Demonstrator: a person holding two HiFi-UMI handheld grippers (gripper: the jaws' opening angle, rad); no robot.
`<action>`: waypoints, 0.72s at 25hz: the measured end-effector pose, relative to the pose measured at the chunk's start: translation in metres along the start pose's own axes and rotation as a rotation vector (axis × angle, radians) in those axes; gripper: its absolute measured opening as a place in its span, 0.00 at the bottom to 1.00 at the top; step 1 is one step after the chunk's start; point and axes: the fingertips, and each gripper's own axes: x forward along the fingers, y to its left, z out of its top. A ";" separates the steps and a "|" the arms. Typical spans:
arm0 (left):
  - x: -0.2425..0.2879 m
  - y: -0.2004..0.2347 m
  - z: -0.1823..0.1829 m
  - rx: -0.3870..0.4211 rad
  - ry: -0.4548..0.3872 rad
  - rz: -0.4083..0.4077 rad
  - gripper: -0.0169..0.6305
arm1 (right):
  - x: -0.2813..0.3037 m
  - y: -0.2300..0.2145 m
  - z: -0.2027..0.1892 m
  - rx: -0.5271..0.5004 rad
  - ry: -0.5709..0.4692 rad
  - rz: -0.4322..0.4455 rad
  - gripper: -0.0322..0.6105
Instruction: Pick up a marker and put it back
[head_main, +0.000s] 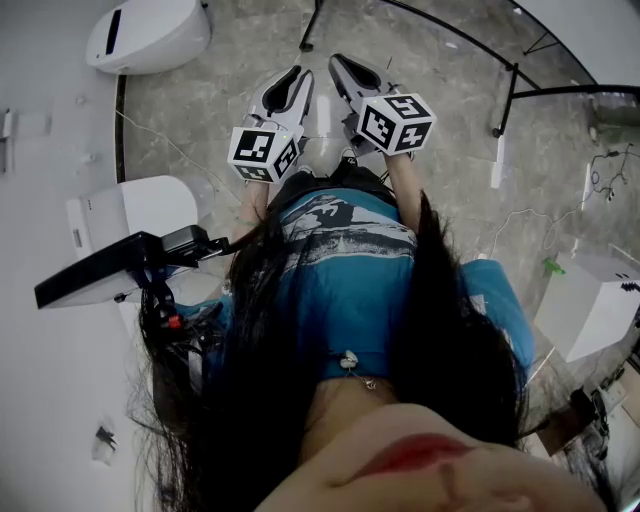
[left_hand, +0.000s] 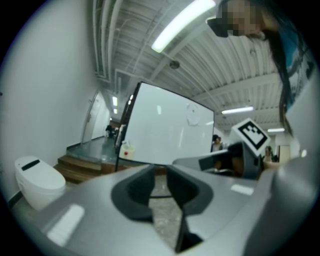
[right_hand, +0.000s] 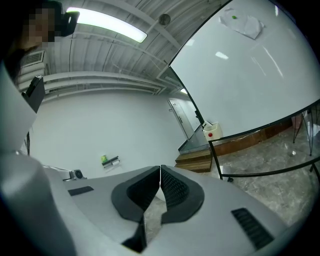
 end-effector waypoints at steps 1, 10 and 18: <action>-0.003 0.001 0.001 0.000 -0.003 -0.002 0.12 | -0.001 0.003 -0.001 -0.002 -0.001 -0.003 0.07; 0.000 -0.007 -0.006 -0.004 -0.015 -0.025 0.12 | -0.010 -0.001 -0.007 -0.017 -0.004 -0.023 0.07; 0.030 -0.038 -0.006 -0.002 0.002 -0.032 0.12 | -0.030 -0.032 0.004 -0.008 0.002 -0.019 0.07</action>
